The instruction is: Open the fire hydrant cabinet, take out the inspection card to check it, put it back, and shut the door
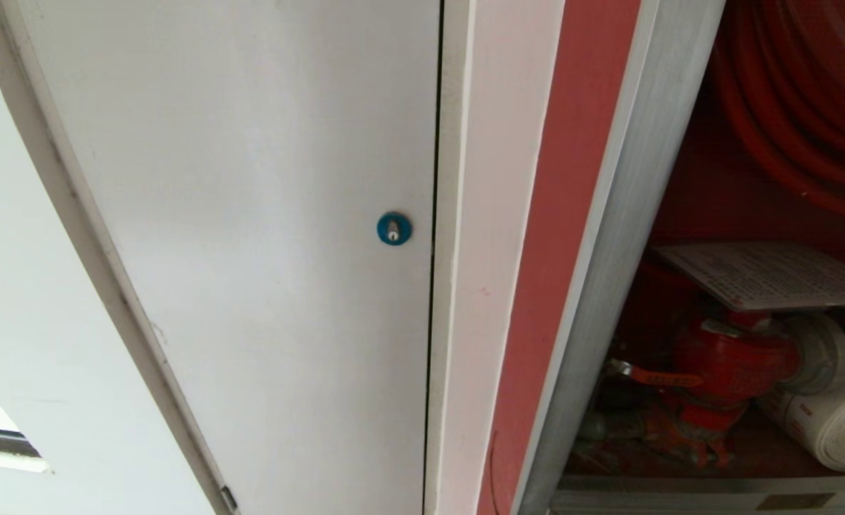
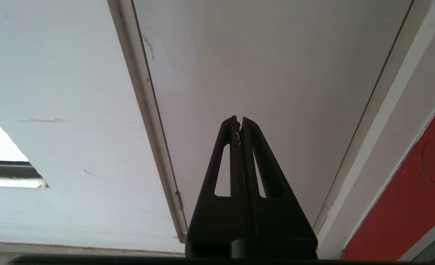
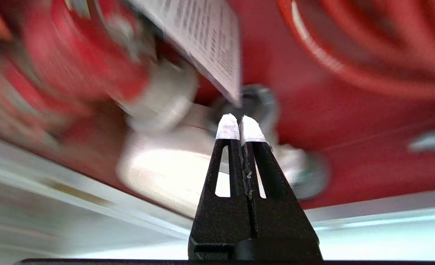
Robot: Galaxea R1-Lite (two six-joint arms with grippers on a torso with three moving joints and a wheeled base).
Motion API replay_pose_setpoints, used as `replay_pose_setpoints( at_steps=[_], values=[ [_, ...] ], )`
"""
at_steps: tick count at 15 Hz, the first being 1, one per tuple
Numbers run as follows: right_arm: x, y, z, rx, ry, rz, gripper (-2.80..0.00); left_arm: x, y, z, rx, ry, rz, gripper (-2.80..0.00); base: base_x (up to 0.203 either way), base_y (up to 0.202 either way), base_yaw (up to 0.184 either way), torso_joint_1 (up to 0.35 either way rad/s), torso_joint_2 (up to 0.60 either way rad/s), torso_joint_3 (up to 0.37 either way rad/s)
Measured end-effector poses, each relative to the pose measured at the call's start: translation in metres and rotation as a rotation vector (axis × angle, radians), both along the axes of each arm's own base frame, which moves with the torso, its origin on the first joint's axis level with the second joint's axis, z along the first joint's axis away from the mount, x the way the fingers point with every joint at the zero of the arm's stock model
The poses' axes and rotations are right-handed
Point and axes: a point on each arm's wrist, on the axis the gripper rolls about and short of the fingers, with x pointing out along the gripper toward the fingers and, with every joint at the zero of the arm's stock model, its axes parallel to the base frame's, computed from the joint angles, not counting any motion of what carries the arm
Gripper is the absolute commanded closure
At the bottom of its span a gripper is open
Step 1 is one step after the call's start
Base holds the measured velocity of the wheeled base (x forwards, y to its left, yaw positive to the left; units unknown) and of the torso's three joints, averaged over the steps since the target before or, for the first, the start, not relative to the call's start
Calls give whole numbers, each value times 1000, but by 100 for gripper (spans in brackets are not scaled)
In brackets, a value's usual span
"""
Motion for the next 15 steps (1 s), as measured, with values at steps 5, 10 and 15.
replay_pose_setpoints(
  at_steps=[5, 10, 15],
  values=[
    [3, -5, -5, -389, 144, 21, 0, 0, 0, 0, 0, 0, 0, 0, 0, 0, 0, 0, 0, 0],
    [9, -11, -18, -534, 261, 49, -280, 0, 0, 0, 0, 0, 0, 0, 0, 0, 0, 0, 0, 0],
    [19, -18, -26, -513, 304, 75, -280, 0, 0, 0, 0, 0, 0, 0, 0, 0, 0, 0, 0, 0]
  ],
)
